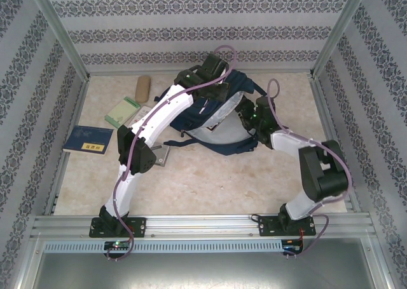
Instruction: Pack books, pencil case, and school supplies into a backpack
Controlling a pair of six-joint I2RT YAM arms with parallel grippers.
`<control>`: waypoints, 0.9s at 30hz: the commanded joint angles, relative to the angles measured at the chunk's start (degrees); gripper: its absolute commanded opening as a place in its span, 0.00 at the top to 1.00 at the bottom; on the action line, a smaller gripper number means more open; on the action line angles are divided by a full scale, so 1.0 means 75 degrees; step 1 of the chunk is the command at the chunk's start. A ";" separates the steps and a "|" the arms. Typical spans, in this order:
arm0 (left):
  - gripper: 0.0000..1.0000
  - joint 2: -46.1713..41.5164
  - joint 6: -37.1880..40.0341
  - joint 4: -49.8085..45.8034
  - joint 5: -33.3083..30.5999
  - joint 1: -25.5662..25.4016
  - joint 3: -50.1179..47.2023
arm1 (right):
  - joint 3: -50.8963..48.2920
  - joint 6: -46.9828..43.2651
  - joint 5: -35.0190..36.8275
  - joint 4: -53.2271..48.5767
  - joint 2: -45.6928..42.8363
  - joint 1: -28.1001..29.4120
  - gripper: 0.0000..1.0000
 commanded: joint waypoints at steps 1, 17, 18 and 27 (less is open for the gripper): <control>0.93 -0.0207 -0.0248 0.0240 0.0033 0.0094 -0.0112 | -0.0240 -0.1182 0.0119 -0.1222 -0.1004 -0.0004 0.36; 0.16 -0.3008 -0.0811 0.1300 -0.0171 0.1166 -0.4306 | -0.0737 -0.2902 0.1164 -0.3290 -0.3296 0.0987 1.00; 0.13 -0.3253 -0.0812 0.1342 -0.0271 0.1384 -0.4668 | -0.0663 -0.2944 0.1179 -0.3322 -0.3247 0.1116 1.00; 0.06 -0.4674 -0.1085 0.1826 -0.0181 0.4027 -0.7610 | 0.0381 -0.3334 0.1019 -0.3539 -0.2354 0.2059 1.00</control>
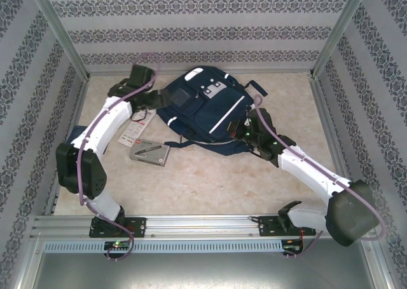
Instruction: Pack books, pencil case, and school supplies into a backpack
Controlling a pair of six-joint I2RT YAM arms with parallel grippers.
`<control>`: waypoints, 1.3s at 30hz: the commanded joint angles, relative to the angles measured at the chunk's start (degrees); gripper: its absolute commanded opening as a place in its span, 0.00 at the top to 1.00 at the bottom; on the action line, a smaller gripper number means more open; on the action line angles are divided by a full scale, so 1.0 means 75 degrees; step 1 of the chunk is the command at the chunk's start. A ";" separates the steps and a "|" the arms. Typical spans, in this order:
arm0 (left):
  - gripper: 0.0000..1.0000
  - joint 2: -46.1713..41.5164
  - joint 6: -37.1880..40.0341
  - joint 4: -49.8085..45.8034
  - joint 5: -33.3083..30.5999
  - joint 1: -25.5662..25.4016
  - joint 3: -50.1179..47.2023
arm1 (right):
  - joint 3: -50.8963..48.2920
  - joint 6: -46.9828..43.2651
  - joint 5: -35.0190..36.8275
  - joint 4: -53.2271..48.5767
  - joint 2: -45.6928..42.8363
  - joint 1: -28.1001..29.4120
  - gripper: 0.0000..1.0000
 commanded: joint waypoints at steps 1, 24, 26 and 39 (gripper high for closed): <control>0.06 -0.0275 -0.0308 0.0364 -0.0042 0.0931 -0.0824 | 0.0587 -0.0383 0.0040 -0.0134 0.0306 0.0291 1.00; 0.09 0.1783 -0.1386 0.1189 0.1241 0.4282 -0.1979 | 0.1221 -0.0496 -0.0570 -0.0190 0.1176 0.0892 1.00; 0.09 0.1657 -0.1575 0.1306 0.1315 0.4290 -0.2368 | 0.1229 -0.0502 -0.0615 -0.0173 0.1220 0.0894 1.00; 0.10 -0.0623 -0.2966 0.1921 0.2110 0.4349 -0.5756 | 0.1456 -0.0663 -0.1138 0.0030 0.1719 0.0900 1.00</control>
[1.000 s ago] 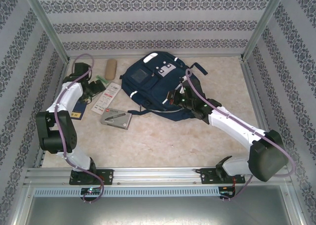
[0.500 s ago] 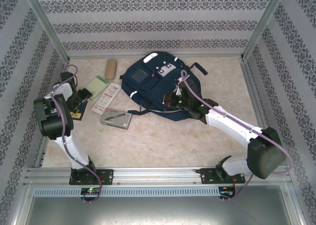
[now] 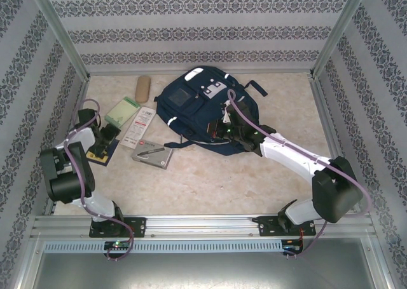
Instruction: Pack books, pencil case, and school supplies into a backpack
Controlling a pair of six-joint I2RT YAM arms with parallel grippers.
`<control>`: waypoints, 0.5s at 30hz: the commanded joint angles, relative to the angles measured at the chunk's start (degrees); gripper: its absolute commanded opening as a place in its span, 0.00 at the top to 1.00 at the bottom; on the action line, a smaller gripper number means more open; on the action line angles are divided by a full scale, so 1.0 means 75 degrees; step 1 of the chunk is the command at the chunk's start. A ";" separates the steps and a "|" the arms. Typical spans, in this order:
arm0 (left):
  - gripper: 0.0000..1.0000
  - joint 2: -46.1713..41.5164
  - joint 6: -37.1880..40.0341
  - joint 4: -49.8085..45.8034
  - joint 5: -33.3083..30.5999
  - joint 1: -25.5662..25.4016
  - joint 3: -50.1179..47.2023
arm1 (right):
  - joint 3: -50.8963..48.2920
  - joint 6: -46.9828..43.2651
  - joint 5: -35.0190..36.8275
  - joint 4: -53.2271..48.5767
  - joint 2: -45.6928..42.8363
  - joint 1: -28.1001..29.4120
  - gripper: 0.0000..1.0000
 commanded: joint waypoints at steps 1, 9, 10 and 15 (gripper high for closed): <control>0.10 -0.0320 -0.0854 -0.0738 0.0698 0.0031 -0.1155 | 0.0220 -0.0142 -0.0282 0.0169 0.0182 0.0076 1.00; 0.11 -0.2288 -0.2233 -0.0299 0.1141 -0.1042 -0.3277 | 0.0243 -0.0194 -0.0524 0.0262 0.0374 0.0102 1.00; 0.11 -0.2489 -0.2508 -0.0185 0.1142 -0.1342 -0.3472 | 0.0246 -0.0190 -0.0541 0.0254 0.0407 0.0112 1.00; 0.11 -0.3316 -0.3940 0.0065 0.0537 -0.3251 -0.3841 | 0.0210 -0.0177 -0.0588 0.0257 0.0462 0.0149 1.00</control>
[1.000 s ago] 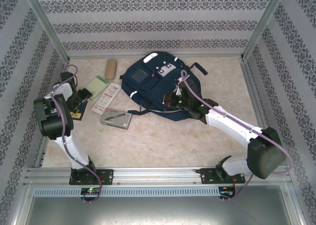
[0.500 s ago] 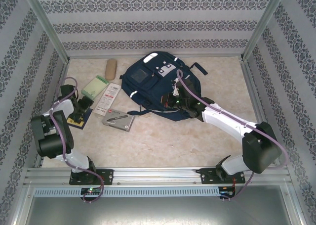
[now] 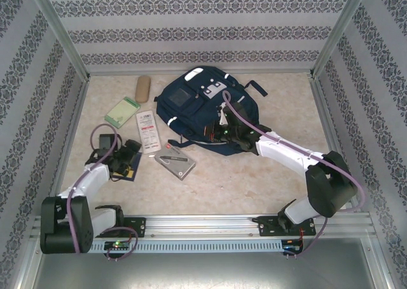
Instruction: Pack books, pencil case, and school supplies into a backpack
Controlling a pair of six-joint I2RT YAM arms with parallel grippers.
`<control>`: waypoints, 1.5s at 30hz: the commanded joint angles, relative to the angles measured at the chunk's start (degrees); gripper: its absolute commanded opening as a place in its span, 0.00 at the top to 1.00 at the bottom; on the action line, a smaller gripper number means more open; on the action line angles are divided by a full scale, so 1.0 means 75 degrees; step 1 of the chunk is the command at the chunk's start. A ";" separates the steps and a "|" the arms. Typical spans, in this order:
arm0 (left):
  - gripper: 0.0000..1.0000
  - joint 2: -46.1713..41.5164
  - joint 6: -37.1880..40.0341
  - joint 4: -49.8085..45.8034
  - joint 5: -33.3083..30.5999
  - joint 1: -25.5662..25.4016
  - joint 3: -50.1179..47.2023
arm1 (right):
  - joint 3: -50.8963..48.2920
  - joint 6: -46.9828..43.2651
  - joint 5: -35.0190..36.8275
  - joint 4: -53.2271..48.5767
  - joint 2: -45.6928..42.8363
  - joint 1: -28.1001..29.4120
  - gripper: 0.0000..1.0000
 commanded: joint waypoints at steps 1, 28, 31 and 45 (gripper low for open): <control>0.11 -0.0041 -0.1712 -0.0954 -0.0077 -0.1200 -0.0684 | 0.0178 -0.0122 -0.0167 0.0150 0.0057 0.0074 1.00; 0.11 -0.0876 -0.1973 -0.4115 -0.2619 -0.3332 0.1123 | 0.2235 -0.1353 -0.0365 -0.0320 0.2124 0.1904 0.87; 0.11 -0.1384 -0.2119 -0.4253 -0.2793 -0.3233 0.0783 | 0.2971 -0.1501 -0.0568 -0.0579 0.2788 0.2041 0.79; 0.23 -0.3007 -0.1380 -0.2847 -0.2378 -0.1822 -0.0564 | 0.5900 -0.2284 -0.0866 -0.1895 0.5548 0.2478 0.68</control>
